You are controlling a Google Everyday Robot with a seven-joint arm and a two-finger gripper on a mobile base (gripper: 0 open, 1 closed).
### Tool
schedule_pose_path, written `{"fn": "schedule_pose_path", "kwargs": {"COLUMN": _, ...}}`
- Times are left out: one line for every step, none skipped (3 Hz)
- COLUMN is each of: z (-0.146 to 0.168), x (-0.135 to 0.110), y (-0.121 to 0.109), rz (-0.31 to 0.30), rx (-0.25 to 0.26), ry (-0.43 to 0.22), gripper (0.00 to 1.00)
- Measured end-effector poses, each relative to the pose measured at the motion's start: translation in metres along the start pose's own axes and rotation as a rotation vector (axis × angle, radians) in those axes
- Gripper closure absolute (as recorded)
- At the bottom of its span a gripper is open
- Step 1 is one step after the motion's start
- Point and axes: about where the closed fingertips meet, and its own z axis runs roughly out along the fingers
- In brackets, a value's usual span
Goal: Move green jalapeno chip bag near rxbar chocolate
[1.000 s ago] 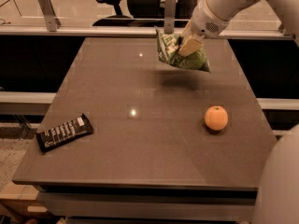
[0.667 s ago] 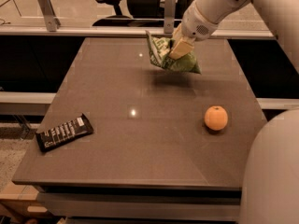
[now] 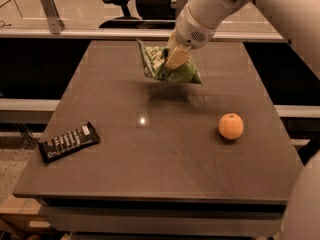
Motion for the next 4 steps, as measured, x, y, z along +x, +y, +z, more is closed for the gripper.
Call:
{"fn": "schedule_pose_path", "kwargs": {"z": 0.004, "x": -0.023, "y": 0.028, "rz": -0.025, "rx": -0.011, "ry": 0.018, "gripper": 1.00}}
{"fn": "schedule_pose_path", "kwargs": {"z": 0.011, "x": -0.038, "y": 0.041, "rz": -0.052, "rx": -0.030, "ry": 0.011, "gripper": 1.00}}
{"fn": "schedule_pose_path", "kwargs": {"z": 0.021, "x": -0.051, "y": 0.042, "rz": -0.092, "rx": -0.064, "ry": -0.001, "gripper": 1.00}}
{"fn": "schedule_pose_path", "kwargs": {"z": 0.035, "x": -0.062, "y": 0.034, "rz": -0.124, "rx": -0.106, "ry": -0.005, "gripper": 1.00}}
